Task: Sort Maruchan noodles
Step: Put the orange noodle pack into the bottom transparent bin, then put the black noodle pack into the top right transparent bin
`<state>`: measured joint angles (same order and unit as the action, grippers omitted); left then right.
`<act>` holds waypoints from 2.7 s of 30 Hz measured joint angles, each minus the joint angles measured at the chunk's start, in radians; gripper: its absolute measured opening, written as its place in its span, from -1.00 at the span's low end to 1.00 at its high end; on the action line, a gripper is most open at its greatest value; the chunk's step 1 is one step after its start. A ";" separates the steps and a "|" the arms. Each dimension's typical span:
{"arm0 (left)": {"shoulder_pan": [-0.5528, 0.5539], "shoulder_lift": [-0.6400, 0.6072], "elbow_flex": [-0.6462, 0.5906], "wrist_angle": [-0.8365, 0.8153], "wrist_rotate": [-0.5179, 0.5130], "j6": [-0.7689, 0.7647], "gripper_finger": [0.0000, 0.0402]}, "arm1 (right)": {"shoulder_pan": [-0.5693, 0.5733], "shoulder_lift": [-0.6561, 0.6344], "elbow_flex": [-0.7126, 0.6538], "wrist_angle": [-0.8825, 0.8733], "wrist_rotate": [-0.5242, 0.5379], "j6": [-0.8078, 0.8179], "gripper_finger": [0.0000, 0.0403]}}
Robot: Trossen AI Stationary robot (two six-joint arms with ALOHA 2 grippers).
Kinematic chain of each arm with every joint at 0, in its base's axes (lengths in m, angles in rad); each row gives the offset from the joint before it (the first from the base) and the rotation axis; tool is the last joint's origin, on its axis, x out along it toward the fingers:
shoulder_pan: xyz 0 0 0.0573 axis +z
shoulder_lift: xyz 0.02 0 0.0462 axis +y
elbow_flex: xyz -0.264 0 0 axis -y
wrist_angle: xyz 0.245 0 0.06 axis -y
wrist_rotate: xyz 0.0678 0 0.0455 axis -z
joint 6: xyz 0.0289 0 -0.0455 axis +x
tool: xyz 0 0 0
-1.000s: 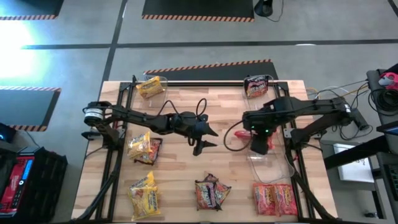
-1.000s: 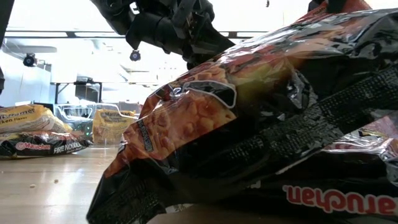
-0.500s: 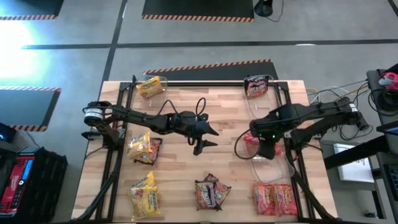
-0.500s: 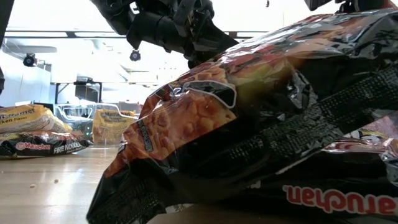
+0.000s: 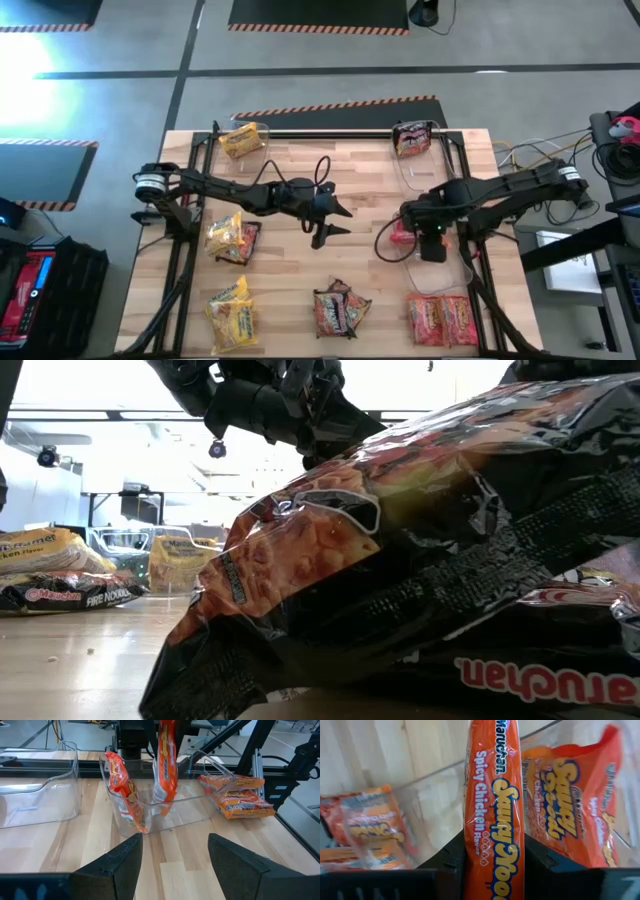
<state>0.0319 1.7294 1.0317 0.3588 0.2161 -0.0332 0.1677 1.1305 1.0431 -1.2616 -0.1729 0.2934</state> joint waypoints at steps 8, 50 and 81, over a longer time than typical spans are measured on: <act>0.000 0.000 0.000 0.008 0.000 -0.002 0.04 | -0.002 0.003 -0.108 0.117 0.017 -0.107 -0.44; -0.017 0.000 0.000 -0.049 0.017 -0.105 0.04 | 0.004 0.012 -0.022 0.589 0.236 0.172 0.02; -0.565 -0.048 -0.035 -0.248 -0.215 -0.261 0.04 | 0.302 0.470 0.122 1.065 0.202 0.753 0.02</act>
<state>-0.5333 1.6814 0.9965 0.1111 0.0011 -0.2939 0.4697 1.6001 1.1647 -0.1970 0.0294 1.0463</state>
